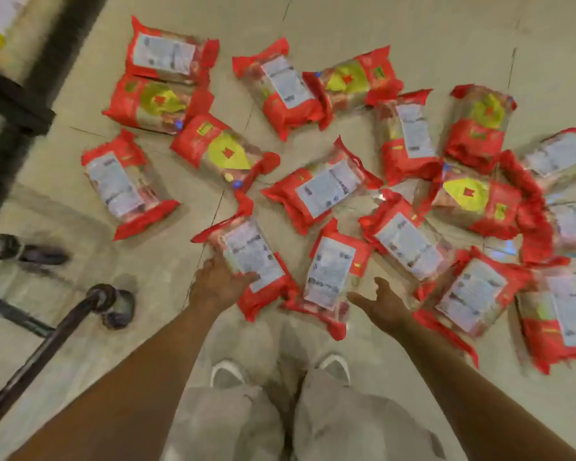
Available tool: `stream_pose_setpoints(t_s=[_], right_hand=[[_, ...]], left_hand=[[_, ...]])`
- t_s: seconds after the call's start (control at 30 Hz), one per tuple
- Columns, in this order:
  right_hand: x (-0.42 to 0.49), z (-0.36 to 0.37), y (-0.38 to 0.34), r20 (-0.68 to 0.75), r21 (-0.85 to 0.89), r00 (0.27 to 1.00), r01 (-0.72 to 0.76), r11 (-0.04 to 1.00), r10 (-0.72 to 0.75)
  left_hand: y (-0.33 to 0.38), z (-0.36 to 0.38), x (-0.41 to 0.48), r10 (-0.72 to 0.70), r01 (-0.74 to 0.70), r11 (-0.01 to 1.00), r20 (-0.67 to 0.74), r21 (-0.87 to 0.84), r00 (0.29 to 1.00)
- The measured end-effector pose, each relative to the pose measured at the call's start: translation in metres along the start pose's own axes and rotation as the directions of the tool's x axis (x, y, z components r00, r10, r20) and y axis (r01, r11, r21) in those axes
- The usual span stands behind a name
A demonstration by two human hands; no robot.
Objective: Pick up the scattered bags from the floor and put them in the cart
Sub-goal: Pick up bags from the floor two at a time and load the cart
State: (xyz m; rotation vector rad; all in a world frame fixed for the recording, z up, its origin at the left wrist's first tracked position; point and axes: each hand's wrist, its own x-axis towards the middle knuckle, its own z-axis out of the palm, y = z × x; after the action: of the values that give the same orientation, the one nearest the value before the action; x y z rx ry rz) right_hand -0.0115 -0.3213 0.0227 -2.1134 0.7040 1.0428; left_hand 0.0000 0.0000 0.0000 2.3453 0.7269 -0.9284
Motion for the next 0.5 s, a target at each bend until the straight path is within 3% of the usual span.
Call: stream_pose_setpoints(t_s=[0.1,0.23,0.33,0.5], right_hand=[[0.066,0.03,0.029,-0.001,0.137,1.0,0.002,0.991,-0.002],[0.14,0.063,0.059,0.007,0.37,0.999,0.037,0.928,-0.042],[0.169,0.074,0.06,-0.037,0.477,0.998,0.054,0.877,-0.042],[0.153,0.074,0.043,-0.073,0.477,0.996,-0.008,0.879,0.049]], left_hand=[[-0.04,0.064,0.075,-0.137,0.116,0.939,-0.042,-0.322,0.99],[-0.069,0.117,0.143,-0.284,0.202,0.707,-0.01,-0.678,0.959],[-0.052,0.108,0.139,-0.288,0.233,0.572,0.073,-0.786,0.955],[-0.046,0.085,0.124,-0.232,0.23,0.594,0.109,-0.771,0.967]])
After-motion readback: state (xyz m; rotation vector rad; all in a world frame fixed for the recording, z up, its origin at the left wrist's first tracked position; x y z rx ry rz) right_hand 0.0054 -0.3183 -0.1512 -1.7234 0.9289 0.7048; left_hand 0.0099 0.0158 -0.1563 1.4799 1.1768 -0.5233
